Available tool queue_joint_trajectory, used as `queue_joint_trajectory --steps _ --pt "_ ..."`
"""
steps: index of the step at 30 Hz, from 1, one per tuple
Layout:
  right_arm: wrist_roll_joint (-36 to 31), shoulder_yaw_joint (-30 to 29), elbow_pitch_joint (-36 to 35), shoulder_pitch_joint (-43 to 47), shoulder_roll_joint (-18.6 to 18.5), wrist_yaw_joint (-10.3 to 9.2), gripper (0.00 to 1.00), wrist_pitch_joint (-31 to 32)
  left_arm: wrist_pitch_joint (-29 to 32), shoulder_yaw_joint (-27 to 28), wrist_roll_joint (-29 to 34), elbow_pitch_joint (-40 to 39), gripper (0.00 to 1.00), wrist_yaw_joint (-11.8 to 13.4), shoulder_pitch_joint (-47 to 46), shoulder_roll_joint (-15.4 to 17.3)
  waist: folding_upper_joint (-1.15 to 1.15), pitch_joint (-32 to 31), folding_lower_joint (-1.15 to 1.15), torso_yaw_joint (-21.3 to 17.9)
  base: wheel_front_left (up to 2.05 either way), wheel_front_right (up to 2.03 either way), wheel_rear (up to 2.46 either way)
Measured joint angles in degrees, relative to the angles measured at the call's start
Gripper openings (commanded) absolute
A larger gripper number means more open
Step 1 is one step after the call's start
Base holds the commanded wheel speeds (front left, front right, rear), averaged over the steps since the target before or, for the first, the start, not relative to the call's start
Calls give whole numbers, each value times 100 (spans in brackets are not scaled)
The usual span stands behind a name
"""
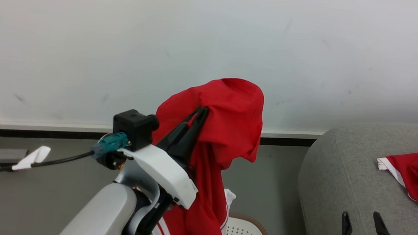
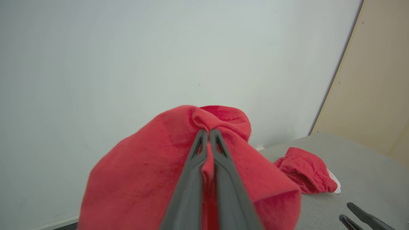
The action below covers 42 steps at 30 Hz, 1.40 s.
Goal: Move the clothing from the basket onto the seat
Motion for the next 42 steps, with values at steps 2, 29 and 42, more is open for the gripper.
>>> queue_joint_trajectory --steps 2,29,42 --pt "38 120 -2 61 -1 0 100 0 58 2 -5 -141 0 30 16 21 0 -52 0 -14 0 0 0" --pt "256 2487 205 -1022 -810 0 100 0 291 -300 -109 -633 0 93 97 15 0 -102 2 -57 0 0 0" --pt "701 4706 1908 -2904 -870 0 100 1 474 -720 -269 -710 0 -65 -27 -151 0 -130 2 106 0 0 0"
